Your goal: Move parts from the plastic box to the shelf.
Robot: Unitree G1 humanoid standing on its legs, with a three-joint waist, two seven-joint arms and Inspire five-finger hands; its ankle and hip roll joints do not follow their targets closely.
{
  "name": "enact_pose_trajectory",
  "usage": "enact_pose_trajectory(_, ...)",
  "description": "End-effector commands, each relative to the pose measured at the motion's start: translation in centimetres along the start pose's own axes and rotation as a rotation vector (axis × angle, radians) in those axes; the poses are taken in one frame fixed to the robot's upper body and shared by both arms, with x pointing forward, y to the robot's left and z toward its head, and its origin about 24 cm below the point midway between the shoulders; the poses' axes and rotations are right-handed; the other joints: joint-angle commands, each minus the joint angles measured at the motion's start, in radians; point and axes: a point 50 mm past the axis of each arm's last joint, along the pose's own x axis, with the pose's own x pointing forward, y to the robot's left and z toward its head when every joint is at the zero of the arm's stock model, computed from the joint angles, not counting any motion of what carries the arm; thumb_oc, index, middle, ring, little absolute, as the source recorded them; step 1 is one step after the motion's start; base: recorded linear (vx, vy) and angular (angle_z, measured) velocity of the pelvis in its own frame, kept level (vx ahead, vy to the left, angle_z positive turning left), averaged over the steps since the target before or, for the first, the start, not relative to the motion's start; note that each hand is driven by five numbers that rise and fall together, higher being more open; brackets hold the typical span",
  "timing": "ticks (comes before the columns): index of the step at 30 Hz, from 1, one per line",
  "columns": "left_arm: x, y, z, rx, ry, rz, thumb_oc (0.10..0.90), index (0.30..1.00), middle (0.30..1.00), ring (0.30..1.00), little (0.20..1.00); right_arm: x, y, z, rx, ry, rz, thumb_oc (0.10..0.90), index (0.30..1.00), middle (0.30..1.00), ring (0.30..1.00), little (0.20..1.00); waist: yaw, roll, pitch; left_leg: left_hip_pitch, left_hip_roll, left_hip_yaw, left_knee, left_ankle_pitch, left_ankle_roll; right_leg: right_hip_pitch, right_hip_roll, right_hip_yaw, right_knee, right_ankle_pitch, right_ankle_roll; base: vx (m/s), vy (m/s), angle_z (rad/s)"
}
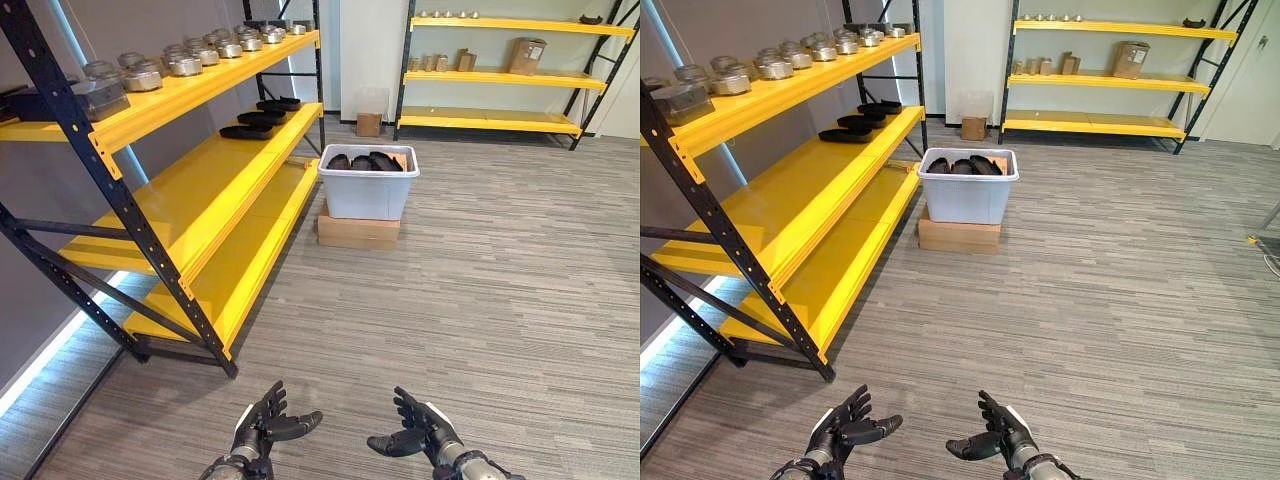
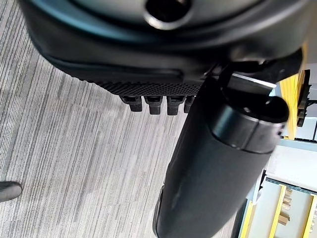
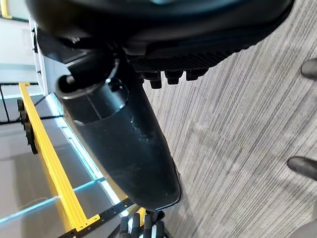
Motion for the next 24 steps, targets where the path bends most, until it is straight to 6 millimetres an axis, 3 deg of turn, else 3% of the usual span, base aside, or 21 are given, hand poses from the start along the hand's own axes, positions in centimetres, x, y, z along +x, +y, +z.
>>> enact_pose_trajectory(1,1.2,-0.8,5.4,0.007,-0.204,-0.076,0.900,1.000,1.000,1.000,1.000,1.8,0.9,5.1,0.067,-0.202,0.038,0.900,1.000,1.000,1.000,1.000,-0.011,-0.016,0.023,-0.060,-0.084,0.014,-0.002,0.059,0.055,-0.005,0.066,-0.032,0.082,-0.050,-0.060,-0.02,0.050,-0.03)
enact_pose_trajectory(4,1.3,-0.9,6.2,0.014,-0.229,-0.078,0.900,1.000,1.000,1.000,1.000,1.9,0.9,5.7,0.059,-0.217,0.041,0.900,1.000,1.000,1.000,1.000,-0.015,-0.016,0.047,-0.069,-0.096,0.003,0.017,0.052,0.071,-0.061,0.064,-0.040,0.203,-0.070,-0.046,-0.04,0.096,-0.01)
enact_pose_trajectory(5,1.4,-0.8,6.5,0.021,-0.237,-0.071,0.900,1.000,1.000,1.000,1.000,2.0,1.0,6.0,0.051,-0.233,0.042,0.900,1.000,1.000,1.000,1.000,-0.020,-0.015,0.063,-0.072,-0.102,0.001,0.037,0.044,0.081,-0.109,0.056,-0.046,0.312,-0.052,-0.025,-0.03,0.142,0.06)
enact_pose_trajectory(8,1.6,-1.0,6.8,0.025,-0.249,-0.071,0.900,1.000,1.000,1.000,1.000,2.0,1.3,6.5,0.067,-0.253,0.049,0.900,1.000,1.000,1.000,1.000,-0.028,-0.010,0.083,-0.063,-0.107,-0.002,0.044,0.038,0.097,-0.199,0.046,-0.034,0.488,0.051,0.003,0.00,0.116,0.06)
enact_pose_trajectory(10,1.6,-1.1,7.1,0.029,-0.259,-0.077,0.900,1.000,1.000,1.000,1.000,2.0,1.3,6.7,0.060,-0.259,0.047,0.900,1.000,1.000,1.000,1.000,-0.033,-0.002,0.091,-0.048,-0.105,-0.016,0.036,0.035,0.099,-0.241,0.061,-0.028,0.534,0.043,0.002,0.10,0.086,-0.05)
enact_pose_trajectory(12,1.7,-1.2,7.6,0.022,-0.280,-0.082,0.900,1.000,1.000,1.000,1.000,2.2,0.8,7.3,0.080,-0.277,0.023,0.900,1.000,1.000,1.000,1.000,-0.040,0.003,0.084,0.001,-0.121,-0.022,0.000,0.018,0.095,-0.255,0.051,-0.047,0.367,0.020,-0.016,0.33,0.008,0.21)
enact_pose_trajectory(13,2.0,-1.4,8.3,0.041,-0.302,-0.089,0.900,1.000,1.000,1.000,1.000,2.3,-0.1,8.0,0.070,-0.298,-0.009,0.900,1.000,1.000,1.000,1.000,-0.045,-0.004,0.086,0.034,-0.126,-0.029,-0.005,-0.017,0.081,-0.260,0.012,-0.060,0.144,0.075,-0.004,0.52,-0.152,0.11)
enact_pose_trajectory(14,2.3,-1.5,8.9,0.042,-0.322,-0.085,0.900,1.000,1.000,1.000,1.000,2.3,-0.5,9.0,0.042,-0.326,-0.029,0.900,1.000,1.000,1.000,1.000,-0.054,-0.006,0.089,0.074,-0.121,-0.041,-0.005,-0.050,0.062,-0.287,-0.019,-0.052,0.009,0.137,0.027,0.49,-0.167,0.06)
enact_pose_trajectory(17,2.4,-2.1,8.2,0.023,-0.303,-0.102,0.900,1.000,1.000,1.000,1.000,2.0,-1.3,8.9,0.043,-0.328,-0.059,0.900,1.000,1.000,1.000,1.000,-0.054,-0.018,0.039,0.119,-0.106,-0.053,-0.005,-0.098,0.048,-0.240,-0.022,-0.090,0.005,0.196,0.036,0.45,-0.193,0.31)
enact_pose_trajectory(21,2.4,-2.6,8.5,0.015,-0.314,-0.124,0.900,1.000,1.000,1.000,1.000,1.6,-2.2,8.6,0.048,-0.325,-0.077,0.900,1.000,1.000,1.000,1.000,-0.067,0.008,0.009,0.140,-0.042,-0.085,-0.005,-0.072,0.018,-0.229,0.022,-0.117,0.061,0.131,-0.003,0.31,-0.195,0.55)
enact_pose_trajectory(24,2.4,-2.7,8.9,0.002,-0.327,-0.124,0.900,1.000,1.000,1.000,1.000,1.5,-2.6,8.8,0.026,-0.327,-0.078,0.900,1.000,1.000,1.000,1.000,-0.059,0.019,-0.001,0.136,0.009,-0.088,0.022,-0.015,-0.013,-0.211,0.058,-0.139,0.068,0.085,-0.029,0.25,-0.203,0.43)
